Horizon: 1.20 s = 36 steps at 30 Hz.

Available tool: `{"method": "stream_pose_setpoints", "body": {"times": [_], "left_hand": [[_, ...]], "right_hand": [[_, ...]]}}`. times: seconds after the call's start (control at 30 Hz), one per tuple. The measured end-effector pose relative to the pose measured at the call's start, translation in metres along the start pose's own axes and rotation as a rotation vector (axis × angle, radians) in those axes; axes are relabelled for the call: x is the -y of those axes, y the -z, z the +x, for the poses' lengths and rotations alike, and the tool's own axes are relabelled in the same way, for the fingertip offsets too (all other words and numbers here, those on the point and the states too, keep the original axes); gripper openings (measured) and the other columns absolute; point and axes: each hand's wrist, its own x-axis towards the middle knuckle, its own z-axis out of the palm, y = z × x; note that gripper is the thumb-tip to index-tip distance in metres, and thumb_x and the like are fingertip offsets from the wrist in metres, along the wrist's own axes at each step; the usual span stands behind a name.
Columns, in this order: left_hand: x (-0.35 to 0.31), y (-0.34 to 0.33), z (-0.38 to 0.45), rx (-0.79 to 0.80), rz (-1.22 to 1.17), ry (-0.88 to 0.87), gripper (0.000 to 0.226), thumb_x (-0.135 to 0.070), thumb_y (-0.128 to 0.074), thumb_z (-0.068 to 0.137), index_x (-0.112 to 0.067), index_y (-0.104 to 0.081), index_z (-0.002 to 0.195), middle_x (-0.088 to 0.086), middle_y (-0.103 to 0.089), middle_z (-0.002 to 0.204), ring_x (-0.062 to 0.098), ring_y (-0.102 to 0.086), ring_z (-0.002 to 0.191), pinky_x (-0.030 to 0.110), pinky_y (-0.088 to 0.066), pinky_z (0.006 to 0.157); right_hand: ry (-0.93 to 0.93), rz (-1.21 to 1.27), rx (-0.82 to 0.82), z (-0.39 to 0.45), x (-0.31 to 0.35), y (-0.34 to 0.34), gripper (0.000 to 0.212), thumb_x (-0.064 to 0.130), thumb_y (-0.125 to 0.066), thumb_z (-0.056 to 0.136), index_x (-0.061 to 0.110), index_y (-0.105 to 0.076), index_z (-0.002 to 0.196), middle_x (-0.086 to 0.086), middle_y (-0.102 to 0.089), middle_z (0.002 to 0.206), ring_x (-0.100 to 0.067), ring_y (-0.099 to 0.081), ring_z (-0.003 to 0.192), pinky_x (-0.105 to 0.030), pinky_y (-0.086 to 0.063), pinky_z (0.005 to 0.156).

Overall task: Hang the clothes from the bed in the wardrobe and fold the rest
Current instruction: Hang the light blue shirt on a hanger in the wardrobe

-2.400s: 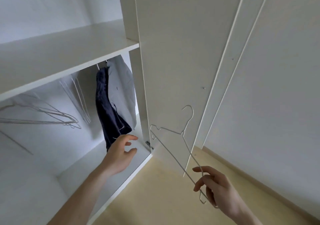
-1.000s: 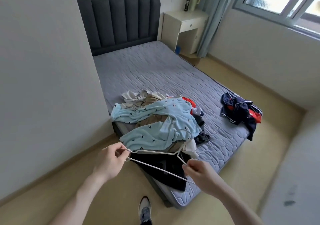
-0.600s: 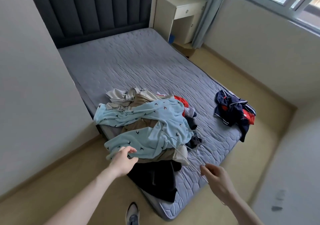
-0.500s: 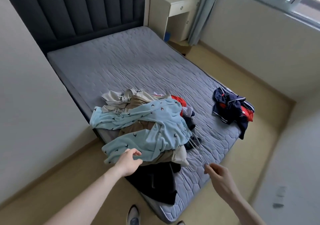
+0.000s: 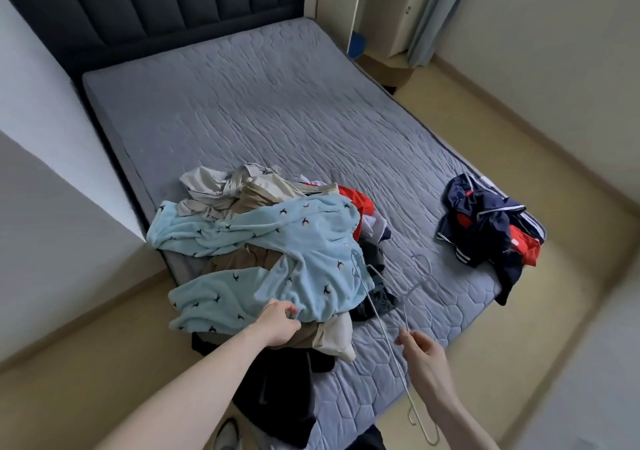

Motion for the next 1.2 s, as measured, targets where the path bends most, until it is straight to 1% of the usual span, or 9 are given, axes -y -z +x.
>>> {"method": "stream_pose_setpoints", "body": {"times": [0.2, 0.33, 0.47, 0.53, 0.63, 0.77, 0.93, 1.07, 1.2], "left_hand": [[-0.057, -0.061, 0.089, -0.039, -0.131, 0.137, 0.038, -0.031, -0.07, 0.092, -0.029, -0.065, 0.13, 0.008, -0.035, 0.153, 0.024, -0.044, 0.139, 0.03, -0.033, 0.117], [-0.074, -0.109, 0.144, -0.034, -0.095, 0.206, 0.039, -0.032, -0.066, 0.091, -0.042, -0.067, 0.128, 0.001, 0.001, 0.171, 0.031, -0.006, 0.156, 0.042, -0.01, 0.126], [-0.064, -0.147, 0.186, -0.009, 0.117, 0.287, 0.046, -0.033, -0.05, 0.098, -0.041, -0.057, 0.142, 0.0, 0.009, 0.172, 0.034, 0.009, 0.157, 0.049, -0.001, 0.127], [-0.058, -0.154, 0.194, -0.043, 0.264, 0.324, 0.056, -0.036, -0.045, 0.1, -0.026, -0.041, 0.155, 0.0, -0.01, 0.171, 0.031, -0.006, 0.156, 0.048, -0.016, 0.126], [-0.057, -0.142, 0.186, -0.241, 0.232, 0.247, 0.035, -0.033, -0.054, 0.098, -0.023, -0.064, 0.13, 0.0, -0.058, 0.139, 0.024, -0.049, 0.133, 0.039, -0.033, 0.117], [-0.062, -0.102, 0.134, -0.526, -0.139, 0.217, 0.01, -0.029, -0.08, 0.084, -0.031, -0.07, 0.081, -0.011, -0.073, 0.091, 0.018, -0.068, 0.097, 0.033, -0.054, 0.089], [-0.073, -0.03, 0.031, -0.611, -0.497, 0.086, 0.019, -0.035, -0.064, 0.099, -0.024, -0.064, 0.115, -0.004, -0.07, 0.102, 0.022, -0.068, 0.095, 0.041, -0.057, 0.084], [-0.091, 0.021, -0.1, -0.801, -0.567, -0.188, 0.025, -0.047, -0.057, 0.098, -0.029, -0.074, 0.106, -0.011, -0.076, 0.096, 0.008, -0.071, 0.089, 0.027, -0.056, 0.072], [-0.108, 0.031, -0.217, -0.881, -0.691, -0.415, 0.021, -0.036, -0.061, 0.099, -0.022, -0.075, 0.107, 0.0, -0.077, 0.099, 0.016, -0.073, 0.091, 0.026, -0.059, 0.077]], "right_hand": [[0.042, -0.032, 0.155, 0.117, -0.02, 0.033, 0.039, 0.036, -0.059, 0.103, 0.004, -0.064, 0.082, 0.002, -0.04, 0.059, -0.012, -0.03, 0.051, -0.02, -0.024, 0.044], [0.065, -0.093, 0.246, 0.179, -0.042, 0.044, 0.039, 0.039, -0.059, 0.102, 0.01, -0.065, 0.078, 0.002, -0.04, 0.059, -0.011, -0.03, 0.05, -0.018, -0.024, 0.045], [0.05, -0.122, 0.271, 0.221, -0.063, 0.052, 0.043, 0.04, -0.058, 0.102, 0.004, -0.063, 0.079, 0.006, -0.038, 0.056, -0.01, -0.029, 0.048, -0.019, -0.028, 0.046], [0.018, -0.097, 0.284, 0.232, -0.071, 0.056, 0.044, 0.038, -0.059, 0.103, 0.0, -0.061, 0.08, 0.006, -0.037, 0.055, -0.012, -0.027, 0.048, -0.019, -0.025, 0.043], [-0.007, -0.113, 0.275, 0.235, -0.073, 0.061, 0.041, 0.036, -0.059, 0.103, 0.003, -0.064, 0.079, 0.003, -0.037, 0.055, -0.013, -0.028, 0.049, -0.022, -0.023, 0.044], [-0.036, -0.133, 0.284, 0.211, -0.061, 0.07, 0.039, 0.036, -0.06, 0.102, 0.006, -0.065, 0.077, 0.003, -0.043, 0.056, -0.012, -0.035, 0.05, -0.024, -0.029, 0.05], [-0.024, -0.09, 0.284, 0.163, -0.03, 0.07, 0.038, 0.036, -0.06, 0.102, 0.016, -0.045, 0.073, 0.003, -0.05, 0.064, -0.002, -0.037, 0.046, -0.029, -0.033, 0.059], [-0.021, -0.025, 0.346, 0.11, -0.001, 0.05, 0.036, 0.041, -0.06, 0.102, 0.014, -0.044, 0.083, -0.001, -0.072, 0.088, -0.012, -0.051, 0.061, -0.031, -0.041, 0.062], [-0.023, 0.063, 0.438, 0.045, 0.036, 0.013, 0.053, 0.059, -0.058, 0.096, 0.007, -0.051, 0.098, -0.009, -0.076, 0.112, -0.022, -0.075, 0.093, -0.033, -0.056, 0.069]]}}
